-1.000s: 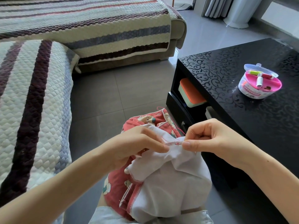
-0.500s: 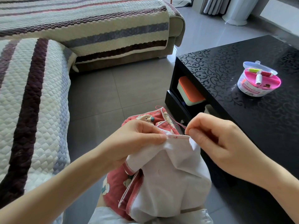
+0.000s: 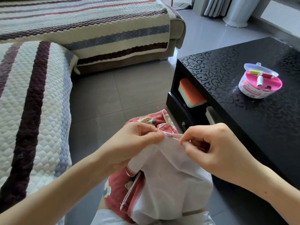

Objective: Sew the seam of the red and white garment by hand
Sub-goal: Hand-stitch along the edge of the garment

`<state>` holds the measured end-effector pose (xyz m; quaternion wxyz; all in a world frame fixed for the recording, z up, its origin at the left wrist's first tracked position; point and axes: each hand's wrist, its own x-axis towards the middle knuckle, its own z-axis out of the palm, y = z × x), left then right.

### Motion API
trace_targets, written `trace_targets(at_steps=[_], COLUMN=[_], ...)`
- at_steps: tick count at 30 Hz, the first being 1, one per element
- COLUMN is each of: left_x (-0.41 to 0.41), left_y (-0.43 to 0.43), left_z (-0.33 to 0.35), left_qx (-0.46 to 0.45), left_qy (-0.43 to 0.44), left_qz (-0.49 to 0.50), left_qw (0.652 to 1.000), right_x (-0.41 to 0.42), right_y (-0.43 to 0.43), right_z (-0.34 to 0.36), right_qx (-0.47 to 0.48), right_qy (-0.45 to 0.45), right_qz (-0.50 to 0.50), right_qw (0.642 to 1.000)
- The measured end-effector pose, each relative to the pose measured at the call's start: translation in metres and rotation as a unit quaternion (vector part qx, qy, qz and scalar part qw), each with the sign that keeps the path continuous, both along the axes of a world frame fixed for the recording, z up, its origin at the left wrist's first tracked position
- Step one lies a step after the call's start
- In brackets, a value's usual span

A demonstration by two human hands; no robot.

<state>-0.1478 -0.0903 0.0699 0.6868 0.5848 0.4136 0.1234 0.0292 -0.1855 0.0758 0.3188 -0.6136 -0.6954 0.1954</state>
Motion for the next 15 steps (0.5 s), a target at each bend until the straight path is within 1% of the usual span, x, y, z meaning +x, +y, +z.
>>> trace_targets(at_steps=[4,15], left_x=[-0.0009,-0.0036], left_y=[0.0006,0.0013], left_z=[0.0012,-0.0016], left_qx=[0.028,0.099], left_qy=[0.003,-0.001], left_qz=[0.006,0.012], left_qw=[1.0,0.995], right_x=[-0.0005,-0.0024], right_y=[0.0019,0.0085], right_z=[-0.0001,0.0014], right_qx=[0.0,-0.001], right_qy=[0.008,-0.003], right_qz=[0.0,-0.005], right_qw=[1.0,1.0])
